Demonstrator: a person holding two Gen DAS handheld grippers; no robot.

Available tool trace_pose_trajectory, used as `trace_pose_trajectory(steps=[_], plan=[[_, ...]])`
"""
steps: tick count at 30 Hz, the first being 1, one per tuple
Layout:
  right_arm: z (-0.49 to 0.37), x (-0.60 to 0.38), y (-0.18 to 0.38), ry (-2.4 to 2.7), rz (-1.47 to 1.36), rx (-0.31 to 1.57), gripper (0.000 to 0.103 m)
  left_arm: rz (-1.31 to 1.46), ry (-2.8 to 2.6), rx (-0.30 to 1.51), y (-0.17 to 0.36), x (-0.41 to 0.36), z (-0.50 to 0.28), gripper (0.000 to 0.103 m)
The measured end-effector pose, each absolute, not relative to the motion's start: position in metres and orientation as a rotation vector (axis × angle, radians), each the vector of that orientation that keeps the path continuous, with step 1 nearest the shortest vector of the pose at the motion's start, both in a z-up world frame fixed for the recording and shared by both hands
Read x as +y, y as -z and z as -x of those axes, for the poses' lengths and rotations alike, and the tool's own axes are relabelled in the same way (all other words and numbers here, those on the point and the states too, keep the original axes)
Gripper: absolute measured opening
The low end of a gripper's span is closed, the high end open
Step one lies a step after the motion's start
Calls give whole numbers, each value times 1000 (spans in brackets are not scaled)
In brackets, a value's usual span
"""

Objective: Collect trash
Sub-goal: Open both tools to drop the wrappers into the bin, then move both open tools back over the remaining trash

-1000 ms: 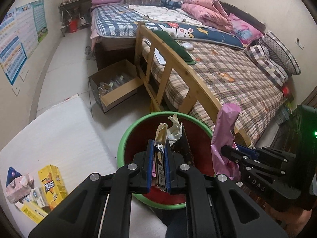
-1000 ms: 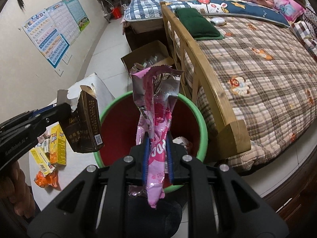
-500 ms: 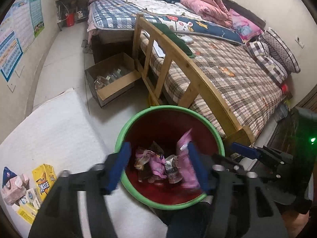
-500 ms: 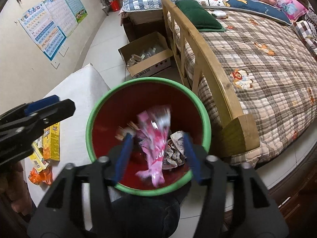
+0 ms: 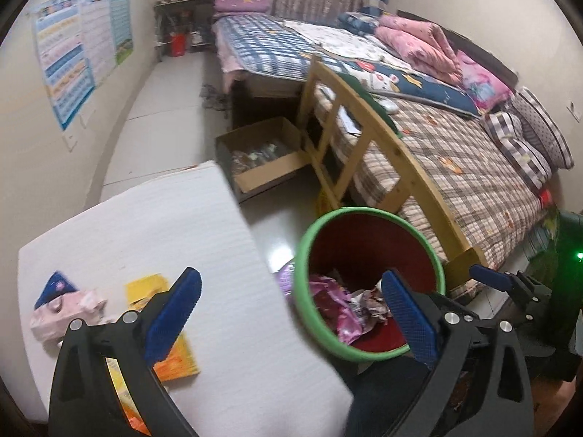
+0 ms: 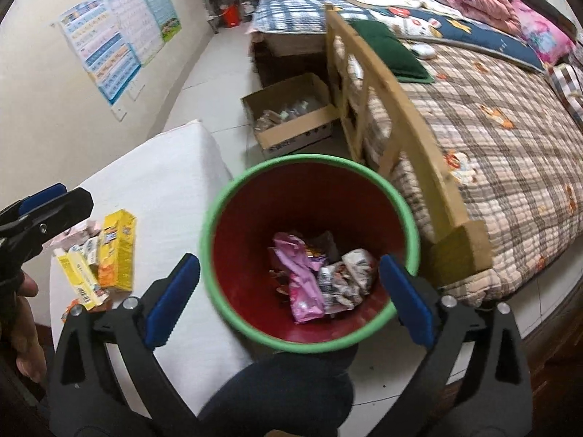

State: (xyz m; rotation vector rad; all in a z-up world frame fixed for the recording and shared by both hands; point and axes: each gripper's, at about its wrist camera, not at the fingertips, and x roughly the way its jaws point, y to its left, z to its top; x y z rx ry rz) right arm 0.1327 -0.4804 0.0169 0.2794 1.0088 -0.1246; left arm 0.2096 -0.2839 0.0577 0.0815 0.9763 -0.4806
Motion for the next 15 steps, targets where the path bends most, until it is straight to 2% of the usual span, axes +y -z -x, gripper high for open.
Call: trace_pose_trajectory(steps=[15], plan=[[-147, -360, -23, -76, -174, 1018, 98, 47, 245, 991, -50, -115, -181, 95]])
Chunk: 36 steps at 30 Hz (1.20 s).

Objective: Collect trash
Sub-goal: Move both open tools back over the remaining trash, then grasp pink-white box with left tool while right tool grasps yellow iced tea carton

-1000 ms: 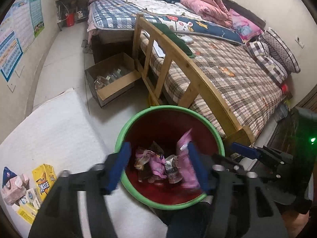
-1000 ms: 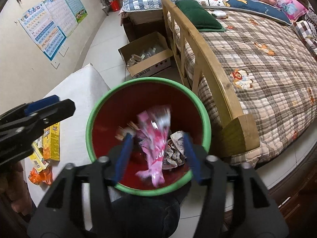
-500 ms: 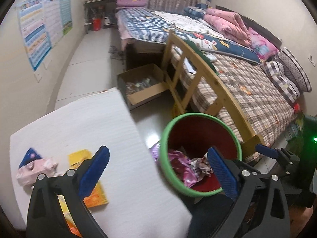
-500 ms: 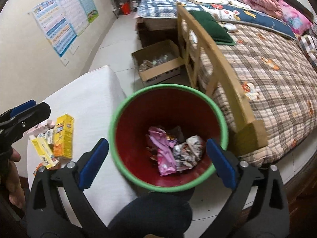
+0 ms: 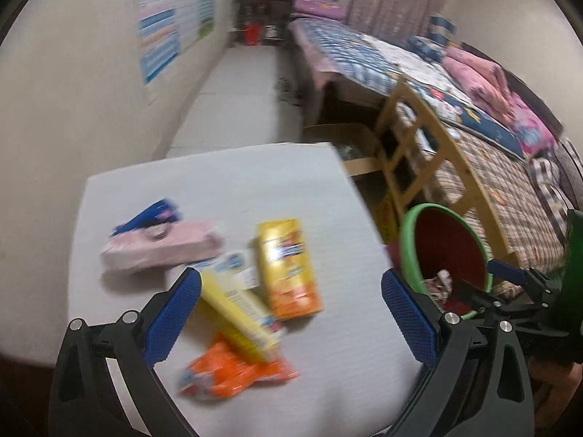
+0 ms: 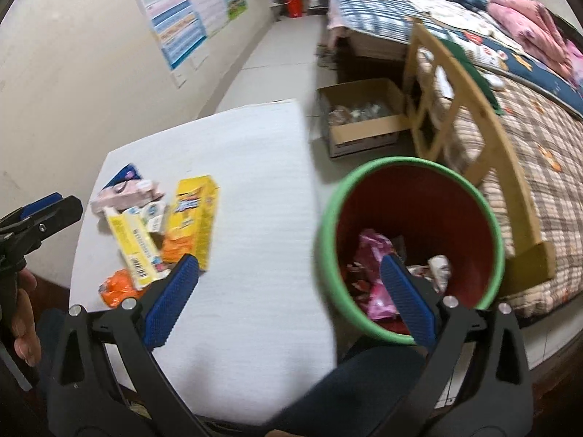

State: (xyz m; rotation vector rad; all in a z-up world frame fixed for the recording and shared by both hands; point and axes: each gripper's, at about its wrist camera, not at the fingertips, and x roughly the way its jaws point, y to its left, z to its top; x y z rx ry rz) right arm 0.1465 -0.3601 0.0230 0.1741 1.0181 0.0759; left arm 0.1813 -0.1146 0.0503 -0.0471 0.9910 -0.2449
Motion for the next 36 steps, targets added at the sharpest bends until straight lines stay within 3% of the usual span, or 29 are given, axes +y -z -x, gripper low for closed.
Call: trace_pose_trajectory(steps=[10, 27, 36], plan=[[-160, -288, -18, -166, -102, 1044, 98, 91, 126, 1008, -37, -22, -166, 95], [-198, -231, 26, -159, -133, 1164, 98, -144, 233, 1108, 1, 22, -209, 95], [-235, -224, 58, -116, -136, 1231, 85, -484, 250, 1075, 30, 0, -248, 94]])
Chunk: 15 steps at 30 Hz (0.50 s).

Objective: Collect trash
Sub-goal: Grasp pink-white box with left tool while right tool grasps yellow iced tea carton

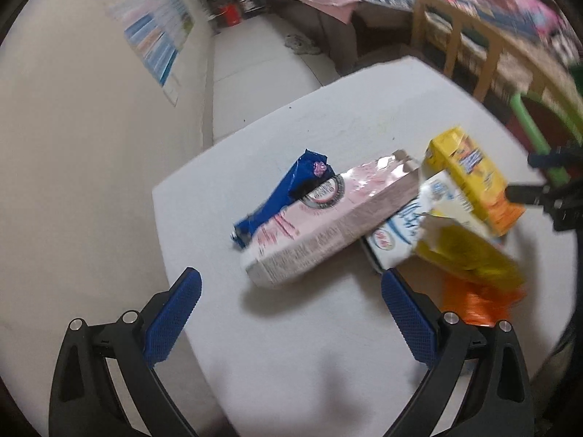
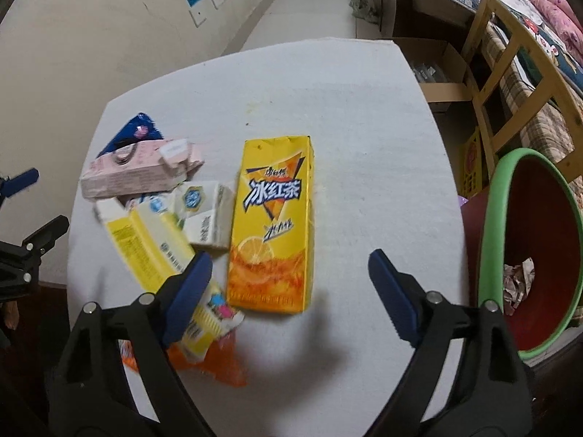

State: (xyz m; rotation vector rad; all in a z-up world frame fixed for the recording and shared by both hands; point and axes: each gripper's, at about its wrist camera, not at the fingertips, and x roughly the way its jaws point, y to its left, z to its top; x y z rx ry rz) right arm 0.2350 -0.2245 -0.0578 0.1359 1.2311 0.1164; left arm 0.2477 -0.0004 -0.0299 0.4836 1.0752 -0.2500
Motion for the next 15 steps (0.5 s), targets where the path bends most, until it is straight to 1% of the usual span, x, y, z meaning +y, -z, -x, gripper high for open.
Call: trace_pose_trajectory(steps=[6, 9, 10, 12, 15], plan=[[-257, -217, 78, -135, -124, 1284, 79, -640, 293, 1070, 46, -21, -265, 93], [-264, -212, 88, -137, -110, 1312, 74, -668, 333, 1084, 54, -30, -269, 87], [-265, -211, 91, -139, -106, 1322, 71, -677, 338, 1086, 56, -32, -271, 86], [-269, -208, 98, -145, -106, 1342, 69, -677, 347, 1088, 60, -33, -274, 84], [-273, -206, 104, -150, -95, 1356, 64, -671, 356, 1095, 67, -33, -279, 74]])
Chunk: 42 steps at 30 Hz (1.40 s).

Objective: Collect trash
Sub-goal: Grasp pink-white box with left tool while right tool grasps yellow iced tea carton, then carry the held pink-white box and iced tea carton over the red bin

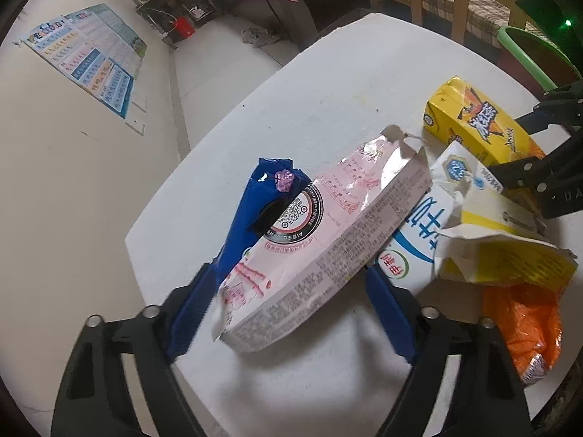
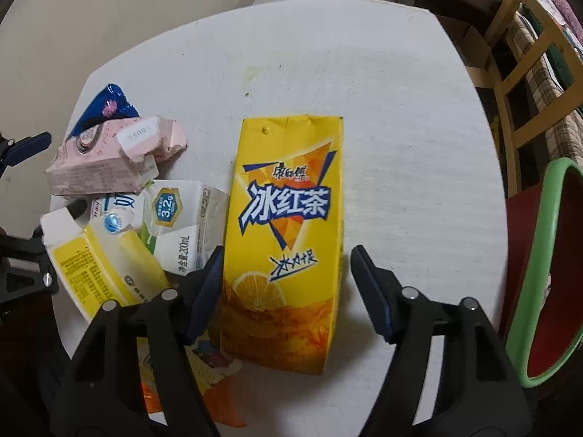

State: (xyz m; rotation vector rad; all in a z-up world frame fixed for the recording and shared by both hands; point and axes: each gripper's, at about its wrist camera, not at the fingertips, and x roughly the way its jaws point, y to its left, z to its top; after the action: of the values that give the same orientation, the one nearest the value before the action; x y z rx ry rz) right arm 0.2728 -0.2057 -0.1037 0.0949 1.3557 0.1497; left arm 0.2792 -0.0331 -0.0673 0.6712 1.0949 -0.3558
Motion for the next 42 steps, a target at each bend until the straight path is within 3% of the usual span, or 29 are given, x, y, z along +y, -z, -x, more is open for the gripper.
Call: trace_pose_trajectory(steps=[10, 15, 30, 42], plan=[[-272, -211, 106, -133, -86, 1349, 60, -658, 326, 1078, 75, -38, -277, 34], [-256, -220, 92, -117, -84, 1318, 60, -569, 289, 1079, 63, -28, -271, 26], [-212, -229, 30, -128, -84, 1212, 60, -157, 294, 1057, 4, 9, -219, 25], [-180, -243, -10, -147, -82, 1128, 60, 11, 305, 995, -35, -14, -175, 25]])
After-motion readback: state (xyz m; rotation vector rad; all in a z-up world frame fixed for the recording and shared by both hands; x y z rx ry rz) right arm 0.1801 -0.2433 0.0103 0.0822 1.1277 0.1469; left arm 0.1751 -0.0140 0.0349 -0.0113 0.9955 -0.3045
